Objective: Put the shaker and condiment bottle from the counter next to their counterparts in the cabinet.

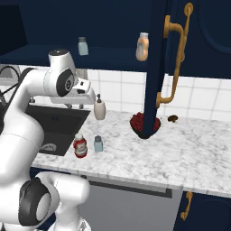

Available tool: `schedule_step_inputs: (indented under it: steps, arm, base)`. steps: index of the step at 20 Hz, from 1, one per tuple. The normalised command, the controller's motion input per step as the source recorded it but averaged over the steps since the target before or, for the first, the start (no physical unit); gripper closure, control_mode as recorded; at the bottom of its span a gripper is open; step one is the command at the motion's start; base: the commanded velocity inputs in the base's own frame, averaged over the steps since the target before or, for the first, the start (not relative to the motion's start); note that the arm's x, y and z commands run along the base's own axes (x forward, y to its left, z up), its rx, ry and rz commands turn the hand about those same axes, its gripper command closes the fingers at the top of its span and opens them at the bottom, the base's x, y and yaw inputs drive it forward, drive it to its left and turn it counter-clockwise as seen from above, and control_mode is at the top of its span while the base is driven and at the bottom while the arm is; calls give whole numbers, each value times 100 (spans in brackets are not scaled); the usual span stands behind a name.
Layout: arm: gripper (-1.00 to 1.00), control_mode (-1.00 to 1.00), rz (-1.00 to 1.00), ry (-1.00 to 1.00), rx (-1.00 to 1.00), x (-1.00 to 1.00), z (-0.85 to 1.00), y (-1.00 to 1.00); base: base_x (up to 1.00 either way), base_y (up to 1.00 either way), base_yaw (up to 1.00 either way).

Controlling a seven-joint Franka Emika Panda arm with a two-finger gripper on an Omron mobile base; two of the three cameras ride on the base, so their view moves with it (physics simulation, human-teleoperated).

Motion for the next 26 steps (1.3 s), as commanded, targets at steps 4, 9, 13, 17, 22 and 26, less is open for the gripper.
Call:
schedule_step_inputs:
  steps: [4,9,13,17,22,26]
  arm:
    - [-100,-100,0,0,0,-4,0,0]
    - [-100,-100,0,0,0,-5,0,0]
    - [-100,-100,0,-3,0,-11,-3,2]
    - [-100,-100,0,-11,0,-19,-14,19]
    - [-100,-100,-4,-11,0,-14,-16,26]
    - [-100,-100,-13,-12,0,-12,-18,21]
  base:
    - [0,0,0]
    - [0,0,0]
    - [0,0,0]
    - [0,0,0]
    - [0,0,0]
    - [0,0,0]
